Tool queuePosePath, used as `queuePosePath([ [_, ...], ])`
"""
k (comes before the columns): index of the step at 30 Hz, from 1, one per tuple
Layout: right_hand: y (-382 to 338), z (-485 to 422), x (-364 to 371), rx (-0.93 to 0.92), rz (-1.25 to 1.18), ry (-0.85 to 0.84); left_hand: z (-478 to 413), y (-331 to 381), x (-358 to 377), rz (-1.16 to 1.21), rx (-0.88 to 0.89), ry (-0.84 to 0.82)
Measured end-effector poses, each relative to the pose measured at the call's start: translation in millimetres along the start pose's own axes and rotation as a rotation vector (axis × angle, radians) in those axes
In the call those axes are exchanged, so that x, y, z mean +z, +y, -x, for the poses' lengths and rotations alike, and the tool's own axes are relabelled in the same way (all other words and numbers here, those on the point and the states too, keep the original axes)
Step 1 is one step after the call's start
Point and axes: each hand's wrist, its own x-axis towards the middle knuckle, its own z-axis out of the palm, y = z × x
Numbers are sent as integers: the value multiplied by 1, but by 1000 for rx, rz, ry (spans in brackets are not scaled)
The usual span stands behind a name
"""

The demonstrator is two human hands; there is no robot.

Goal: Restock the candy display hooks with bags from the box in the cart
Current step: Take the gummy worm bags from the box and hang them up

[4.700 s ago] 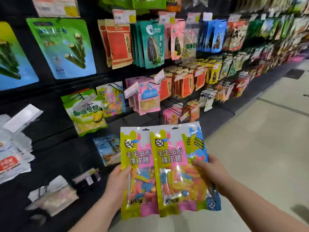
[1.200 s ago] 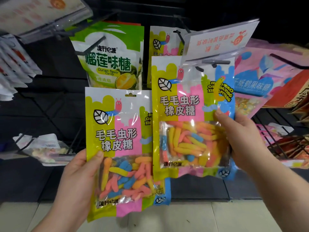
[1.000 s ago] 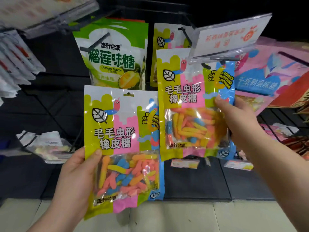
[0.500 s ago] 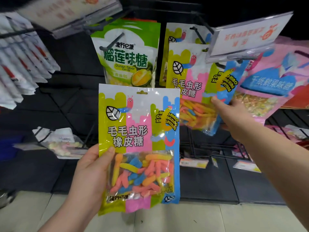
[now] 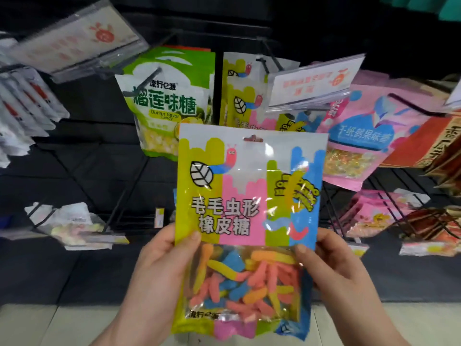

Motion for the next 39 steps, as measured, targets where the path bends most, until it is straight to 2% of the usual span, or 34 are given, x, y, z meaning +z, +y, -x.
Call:
queuePosePath([
  [6, -9, 3, -19, -49, -64, 120, -1, -2, 29, -44, 34, -35],
  [13, -21, -7, -25, -53, 47, 186, -10, 4, 46, -11, 6, -55],
  [31, -26, -28, -28, -61, 80, 205, -35, -2, 54, -120, 47, -28],
  [39, -25, -66, -25, -68, 181, 226, -68, 2, 61, -212, 23, -27],
])
